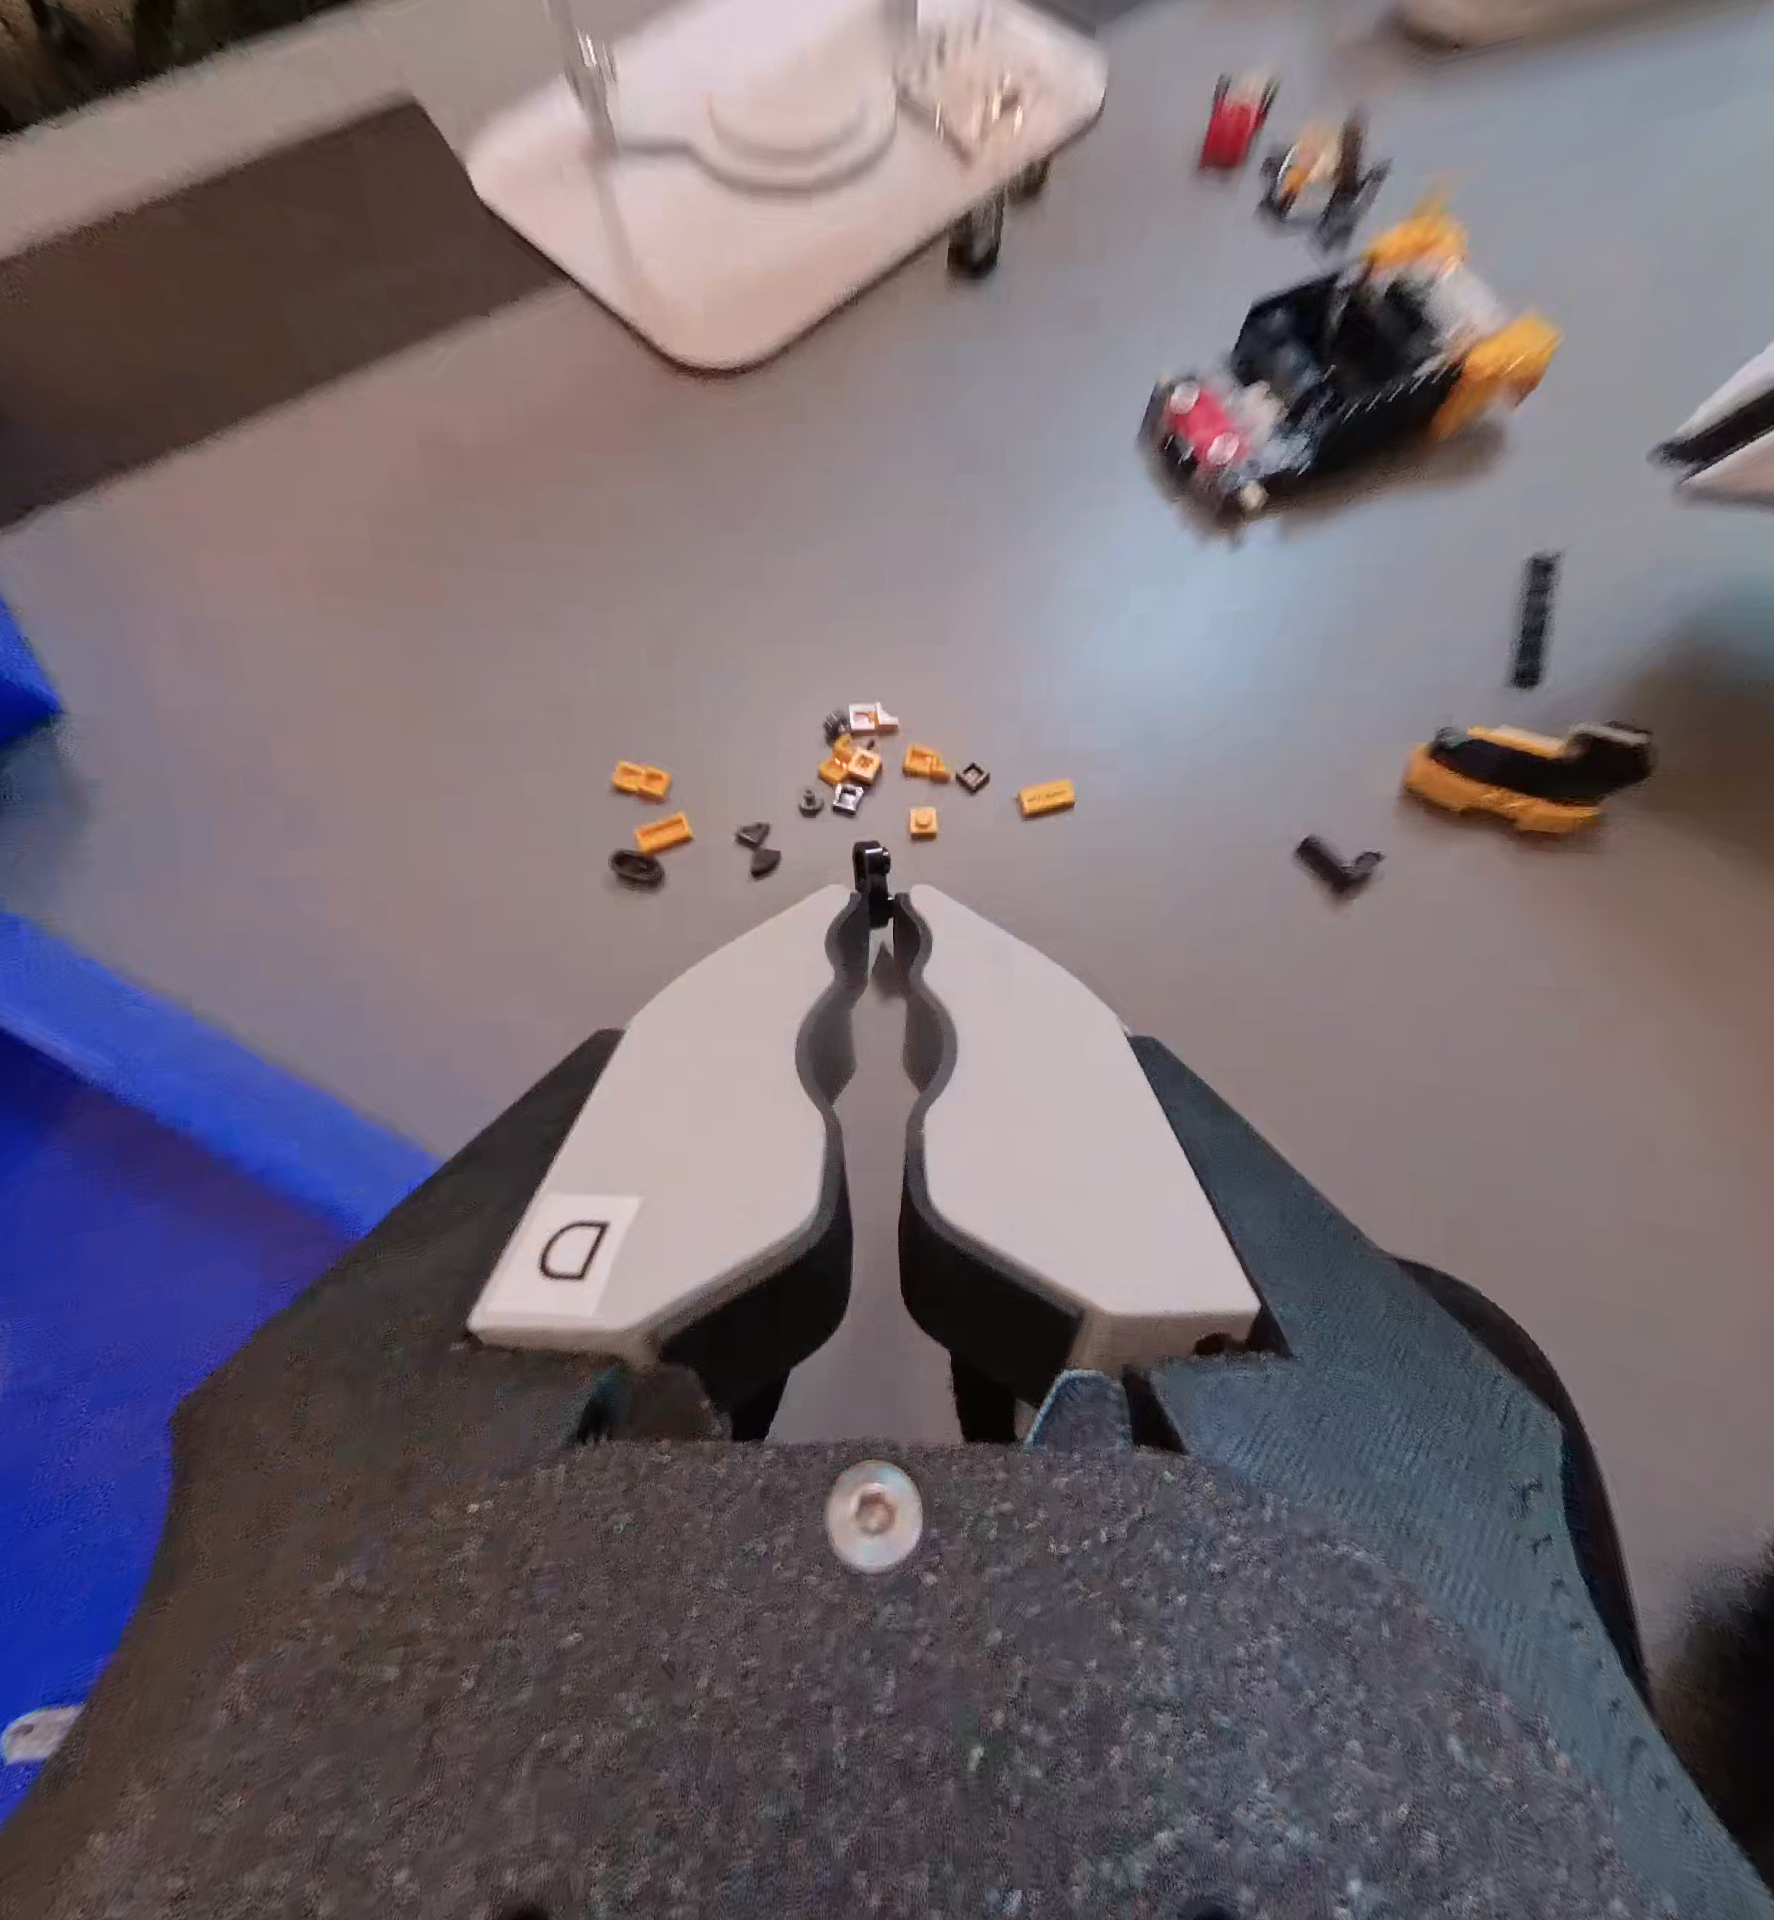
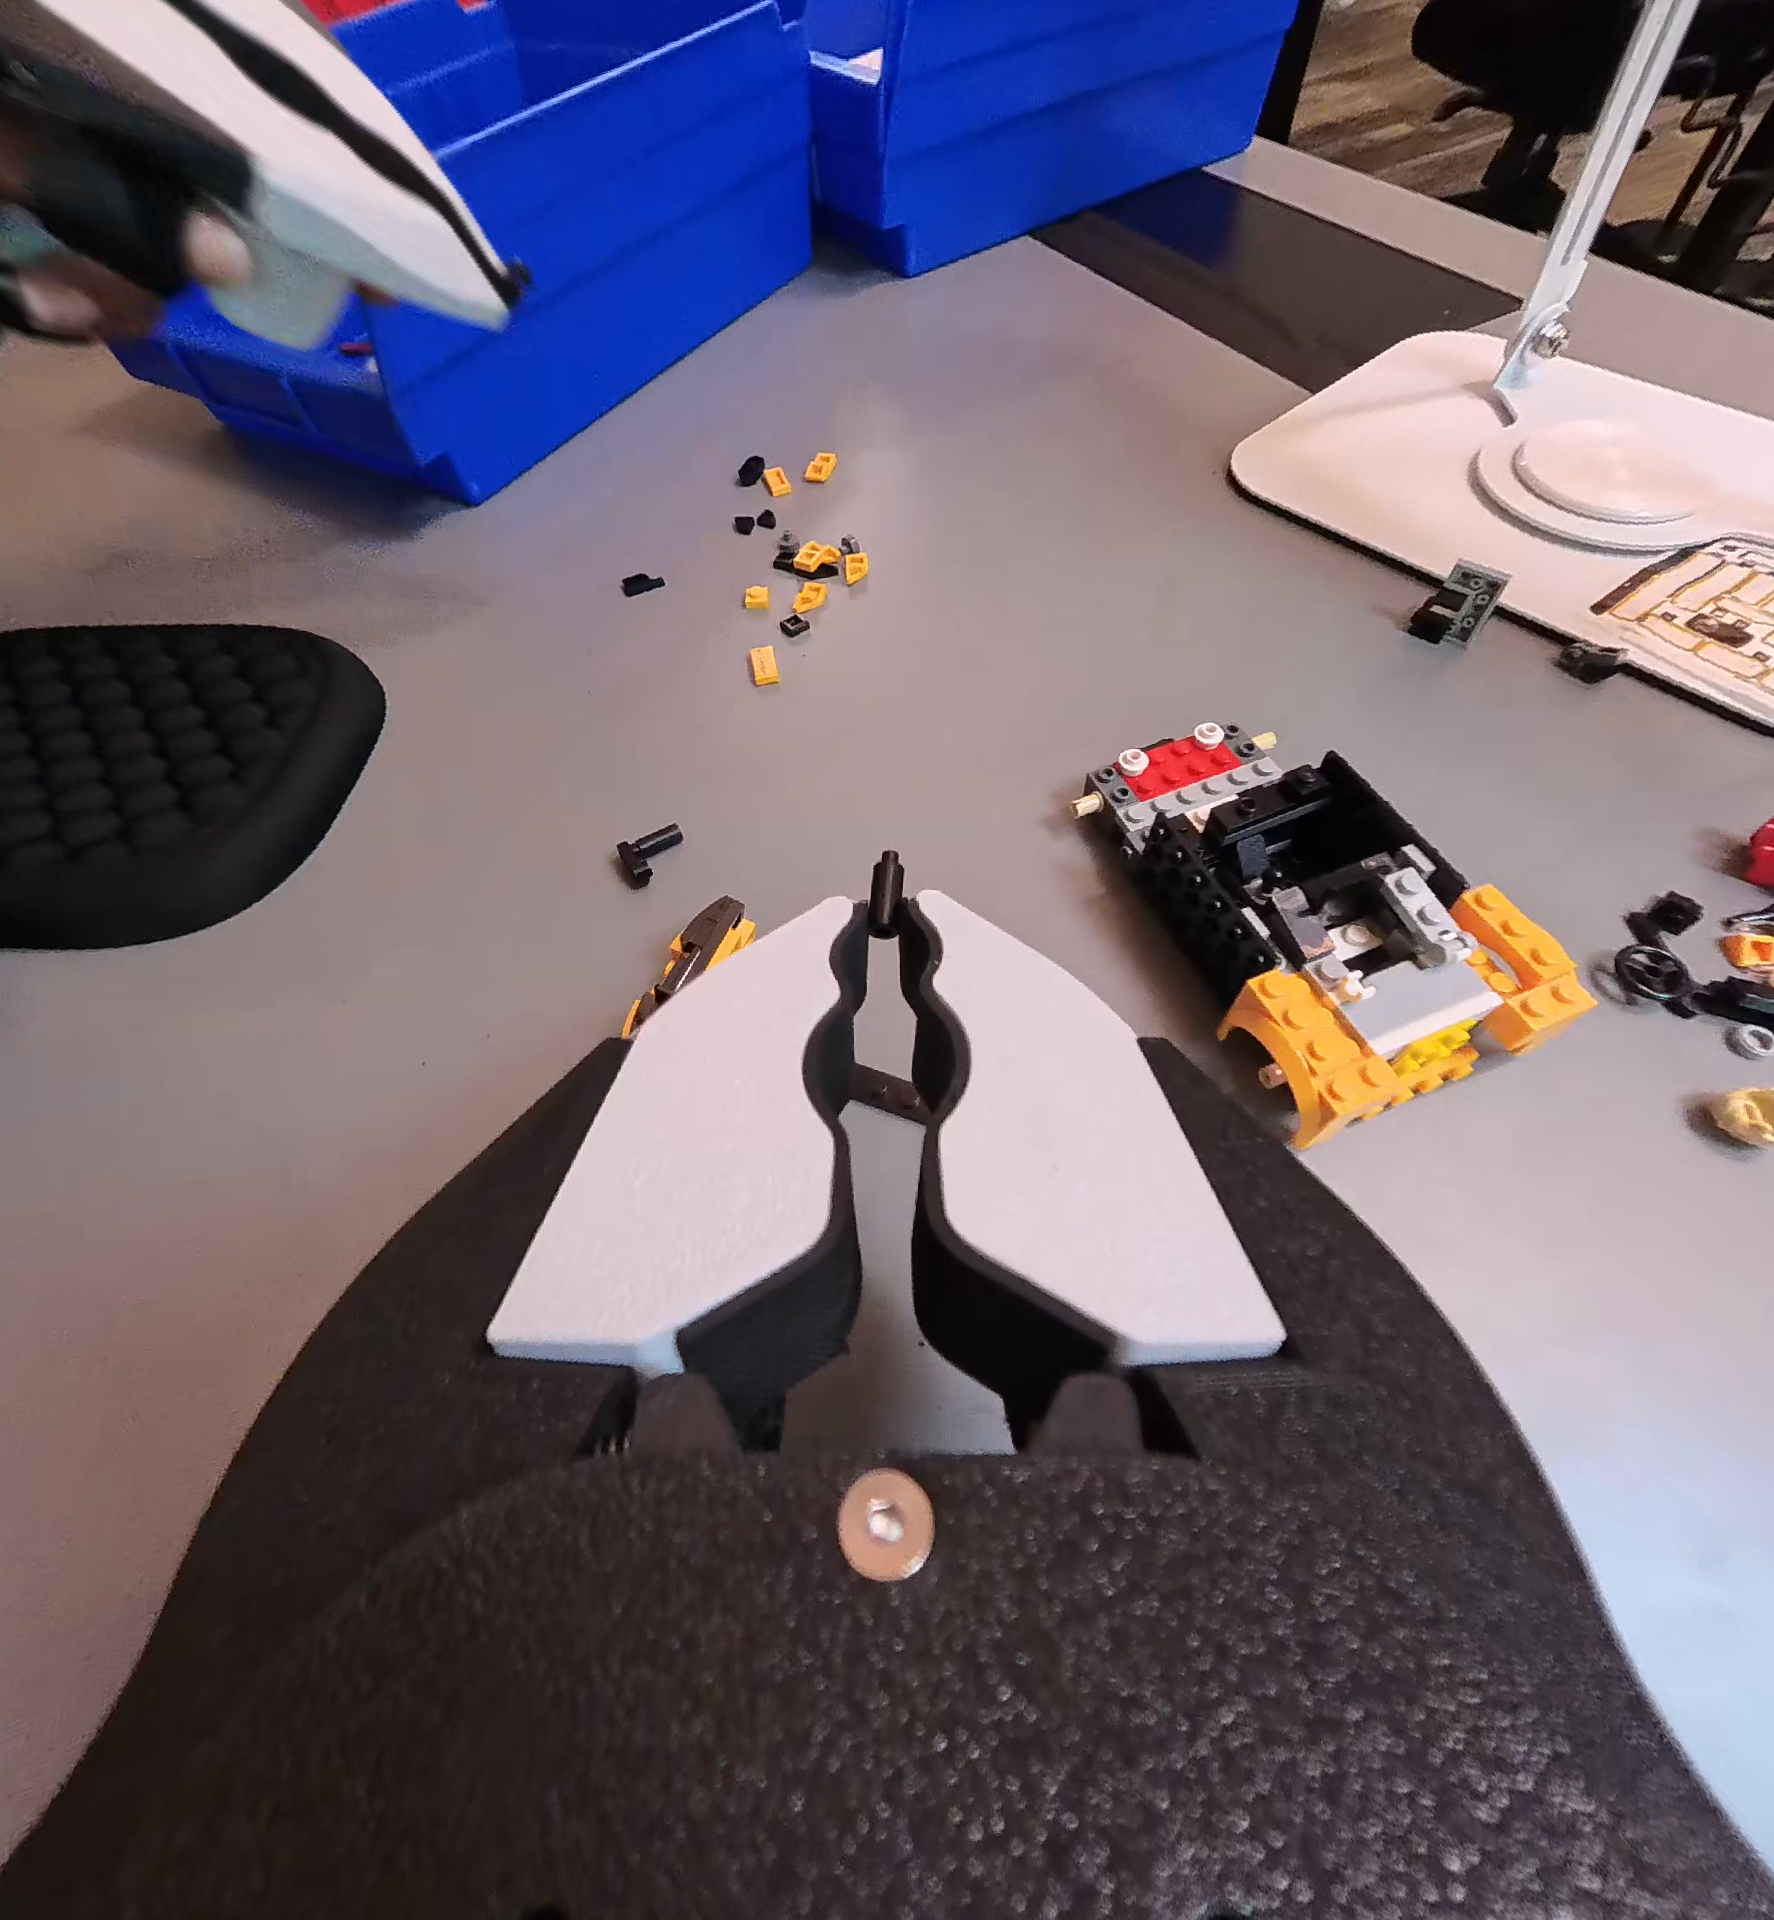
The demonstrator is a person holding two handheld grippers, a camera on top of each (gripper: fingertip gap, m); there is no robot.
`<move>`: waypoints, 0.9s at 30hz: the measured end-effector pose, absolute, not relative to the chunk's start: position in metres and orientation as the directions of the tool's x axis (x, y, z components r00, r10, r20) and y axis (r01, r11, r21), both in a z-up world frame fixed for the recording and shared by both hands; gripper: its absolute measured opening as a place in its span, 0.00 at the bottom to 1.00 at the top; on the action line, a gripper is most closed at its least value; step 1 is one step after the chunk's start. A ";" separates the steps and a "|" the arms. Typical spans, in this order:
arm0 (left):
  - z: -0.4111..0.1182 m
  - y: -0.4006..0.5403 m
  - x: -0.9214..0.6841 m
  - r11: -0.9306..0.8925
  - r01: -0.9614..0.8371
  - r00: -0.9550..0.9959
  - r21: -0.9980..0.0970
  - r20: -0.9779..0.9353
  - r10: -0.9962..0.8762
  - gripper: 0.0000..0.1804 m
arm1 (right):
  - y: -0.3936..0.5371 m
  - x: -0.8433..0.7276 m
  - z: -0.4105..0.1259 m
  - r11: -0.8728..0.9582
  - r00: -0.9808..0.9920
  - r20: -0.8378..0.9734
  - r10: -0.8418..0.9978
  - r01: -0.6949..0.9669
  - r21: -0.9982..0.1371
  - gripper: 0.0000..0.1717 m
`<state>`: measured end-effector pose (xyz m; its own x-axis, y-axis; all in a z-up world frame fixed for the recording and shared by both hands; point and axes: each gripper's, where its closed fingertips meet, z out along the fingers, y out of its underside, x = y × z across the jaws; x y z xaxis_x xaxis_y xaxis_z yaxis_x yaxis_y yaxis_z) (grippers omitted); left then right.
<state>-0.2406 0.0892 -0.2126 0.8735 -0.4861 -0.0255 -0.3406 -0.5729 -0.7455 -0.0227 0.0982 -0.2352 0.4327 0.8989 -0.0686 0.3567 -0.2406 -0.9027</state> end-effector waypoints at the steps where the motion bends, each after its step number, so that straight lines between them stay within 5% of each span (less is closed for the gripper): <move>1: -0.227 0.096 -0.236 -0.590 -0.359 0.878 -0.723 -0.047 -0.477 0.02 | 0.098 -0.023 -0.235 -0.237 0.432 -0.064 0.900 0.360 -0.902 0.03; 5: -0.276 0.119 -0.238 -0.659 -0.426 0.887 -0.620 -0.143 -0.438 0.02 | 0.096 -0.023 -0.234 -0.229 0.423 -0.061 0.904 0.358 -0.905 0.03; 7: -0.292 0.121 -0.240 -0.682 -0.446 0.883 -0.579 -0.159 -0.442 0.10 | 0.095 -0.024 -0.233 -0.225 0.416 -0.061 0.907 0.358 -0.906 0.03; 12: -0.294 0.123 -0.235 -0.656 -0.461 0.871 -0.598 -0.162 -0.464 0.29 | 0.091 -0.026 -0.232 -0.216 0.396 -0.062 0.916 0.356 -0.909 0.03; 20: -0.291 0.103 -0.198 -0.696 -0.327 0.799 -0.639 0.206 -0.565 0.37 | 0.085 -0.031 -0.234 -0.206 0.370 -0.064 0.927 0.361 -0.910 0.03; 24: -0.284 0.104 -0.196 -0.644 -0.347 0.782 -0.682 0.170 -0.600 0.41 | 0.083 -0.033 -0.232 -0.199 0.361 -0.064 0.930 0.351 -0.915 0.03; 27: -0.297 0.102 -0.210 -0.706 -0.361 0.823 -0.609 0.149 -0.549 0.42 | 0.082 -0.034 -0.233 -0.201 0.353 -0.069 0.933 0.350 -0.915 0.03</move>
<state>-0.2098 0.1022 -0.2969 0.8226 -0.5488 0.1488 -0.3608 -0.7062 -0.6092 -0.0345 0.0817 -0.2326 0.3532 0.9330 -0.0694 0.3499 -0.2005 -0.9151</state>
